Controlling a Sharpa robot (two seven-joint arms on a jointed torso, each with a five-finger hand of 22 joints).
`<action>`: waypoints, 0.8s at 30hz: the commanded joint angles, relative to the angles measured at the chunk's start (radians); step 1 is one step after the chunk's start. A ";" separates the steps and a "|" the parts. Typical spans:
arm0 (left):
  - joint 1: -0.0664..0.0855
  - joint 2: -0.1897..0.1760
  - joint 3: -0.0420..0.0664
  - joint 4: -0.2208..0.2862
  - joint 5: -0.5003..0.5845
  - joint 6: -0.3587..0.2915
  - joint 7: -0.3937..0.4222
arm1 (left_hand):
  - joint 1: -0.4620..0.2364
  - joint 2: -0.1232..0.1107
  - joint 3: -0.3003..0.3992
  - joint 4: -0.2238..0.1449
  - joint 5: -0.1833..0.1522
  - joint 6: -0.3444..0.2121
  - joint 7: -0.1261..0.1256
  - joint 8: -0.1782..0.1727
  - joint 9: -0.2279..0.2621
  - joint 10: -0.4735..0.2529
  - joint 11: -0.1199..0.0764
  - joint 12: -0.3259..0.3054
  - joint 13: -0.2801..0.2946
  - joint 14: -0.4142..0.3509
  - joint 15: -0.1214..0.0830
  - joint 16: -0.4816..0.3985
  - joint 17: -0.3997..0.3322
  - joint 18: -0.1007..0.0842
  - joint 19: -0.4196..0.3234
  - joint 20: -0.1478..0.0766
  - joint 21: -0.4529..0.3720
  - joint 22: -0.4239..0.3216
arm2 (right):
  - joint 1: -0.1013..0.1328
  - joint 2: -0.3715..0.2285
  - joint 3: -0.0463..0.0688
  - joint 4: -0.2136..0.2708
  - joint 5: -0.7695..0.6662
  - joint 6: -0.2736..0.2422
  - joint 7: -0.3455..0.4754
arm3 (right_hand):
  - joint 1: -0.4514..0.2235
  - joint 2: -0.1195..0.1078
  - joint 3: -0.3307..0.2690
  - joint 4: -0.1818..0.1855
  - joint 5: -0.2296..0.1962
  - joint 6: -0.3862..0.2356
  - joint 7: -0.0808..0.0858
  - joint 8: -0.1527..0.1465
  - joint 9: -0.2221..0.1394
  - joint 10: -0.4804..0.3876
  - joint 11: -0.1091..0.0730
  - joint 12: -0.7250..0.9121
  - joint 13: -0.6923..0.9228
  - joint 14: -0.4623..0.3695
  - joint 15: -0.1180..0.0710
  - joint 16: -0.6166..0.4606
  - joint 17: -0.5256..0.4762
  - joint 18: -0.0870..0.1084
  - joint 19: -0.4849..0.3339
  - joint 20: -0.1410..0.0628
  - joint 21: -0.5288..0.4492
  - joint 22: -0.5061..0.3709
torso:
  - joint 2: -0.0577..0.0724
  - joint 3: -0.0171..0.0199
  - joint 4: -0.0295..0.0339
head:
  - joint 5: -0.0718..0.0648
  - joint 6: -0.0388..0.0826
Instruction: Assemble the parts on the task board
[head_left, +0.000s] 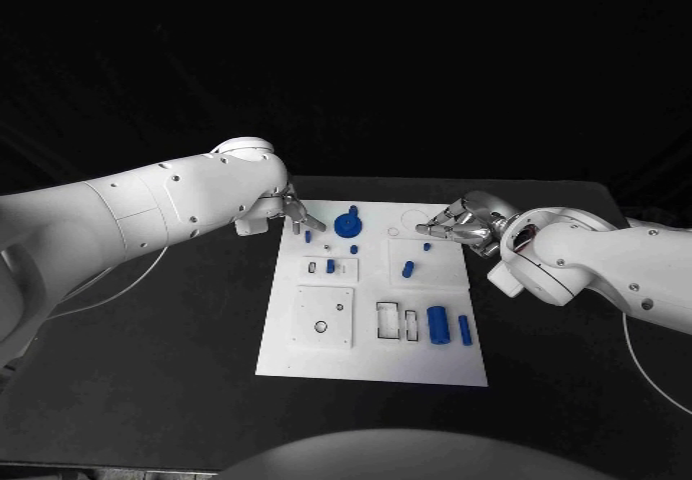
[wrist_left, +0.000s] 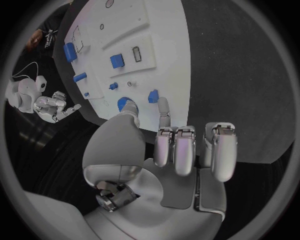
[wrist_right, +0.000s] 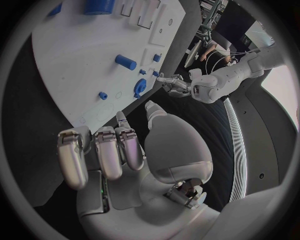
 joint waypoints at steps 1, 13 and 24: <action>-0.001 0.010 0.000 -0.010 -0.009 0.028 0.044 | 0.004 0.006 0.007 -0.001 0.007 0.008 -0.001 -0.006 0.000 0.106 -0.009 0.002 0.263 0.106 -0.003 0.003 0.263 -0.015 0.107 -0.005 0.002 0.263 | -0.002 0.003 0.000 -0.001 -0.010 0.007 0.002 | 0.002 0.009 -0.004 0.001 0.003 0.003 0.001 0.006 0.001 0.105 0.003 0.004 0.263 0.108 0.006 0.004 0.263 -0.007 0.105 0.010 0.004 0.263 | -0.001 0.0012 -0.0005 | 0.003 -0.001; -0.008 0.032 0.000 -0.049 -0.009 0.046 0.047 | 0.058 0.050 0.035 -0.003 0.059 0.012 -0.004 -0.023 -0.001 0.106 -0.012 0.002 0.263 0.106 -0.004 0.003 0.263 -0.015 0.107 -0.002 0.002 0.263 | -0.004 0.006 0.000 0.000 -0.010 0.005 0.002 | 0.003 0.010 -0.005 0.001 0.004 0.003 0.002 0.006 0.001 0.105 0.004 0.004 0.263 0.108 0.007 0.004 0.263 -0.007 0.105 0.010 0.004 0.263 | -0.002 0.0000 -0.0011 | 0.002 -0.002; -0.019 0.040 -0.001 -0.065 -0.009 0.069 0.043 | 0.074 0.068 0.046 -0.003 0.064 0.015 -0.005 -0.028 -0.001 0.106 -0.013 0.002 0.263 0.106 -0.006 0.003 0.263 -0.015 0.107 -0.001 0.002 0.263 | -0.004 0.006 0.000 0.002 -0.010 0.003 0.002 | 0.003 0.010 -0.005 0.001 0.004 0.003 0.002 0.006 0.001 0.105 0.004 0.004 0.263 0.108 0.007 0.004 0.263 -0.007 0.105 0.010 0.004 0.263 | -0.002 -0.0007 0.0011 | 0.003 0.000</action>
